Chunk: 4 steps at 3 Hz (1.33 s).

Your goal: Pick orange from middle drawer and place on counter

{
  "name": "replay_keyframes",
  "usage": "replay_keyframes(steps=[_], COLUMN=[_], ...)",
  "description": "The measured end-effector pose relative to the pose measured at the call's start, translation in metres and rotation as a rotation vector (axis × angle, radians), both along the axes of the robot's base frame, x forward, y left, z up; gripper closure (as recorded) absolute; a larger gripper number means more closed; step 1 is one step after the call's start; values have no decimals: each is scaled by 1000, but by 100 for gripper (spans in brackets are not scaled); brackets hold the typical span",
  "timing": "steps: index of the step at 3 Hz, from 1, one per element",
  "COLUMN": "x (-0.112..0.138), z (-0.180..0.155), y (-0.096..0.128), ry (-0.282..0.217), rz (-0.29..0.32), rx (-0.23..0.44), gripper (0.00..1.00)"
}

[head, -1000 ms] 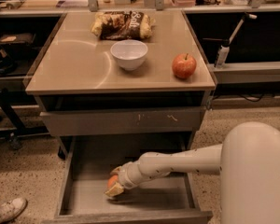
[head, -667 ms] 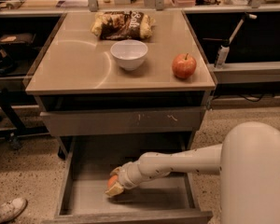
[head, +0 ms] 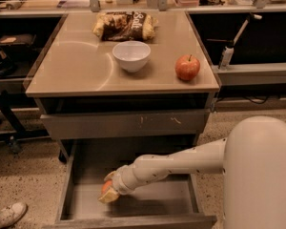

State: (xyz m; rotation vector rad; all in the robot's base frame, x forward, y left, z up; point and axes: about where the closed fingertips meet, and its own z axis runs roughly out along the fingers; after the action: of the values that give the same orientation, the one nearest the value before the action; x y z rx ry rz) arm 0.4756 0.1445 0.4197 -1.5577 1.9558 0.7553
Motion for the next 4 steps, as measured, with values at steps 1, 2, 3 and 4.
replay_keyframes(steps=[1,2,3,4], x=[-12,-22,-20,-13], z=[48,100,153,198], y=[16,31,41,45], ry=[-6,-31,-77,-132], rz=[-12,-22,-32,-46], rx=[-14,-43,-69,-97], gripper=[100,100,100,100])
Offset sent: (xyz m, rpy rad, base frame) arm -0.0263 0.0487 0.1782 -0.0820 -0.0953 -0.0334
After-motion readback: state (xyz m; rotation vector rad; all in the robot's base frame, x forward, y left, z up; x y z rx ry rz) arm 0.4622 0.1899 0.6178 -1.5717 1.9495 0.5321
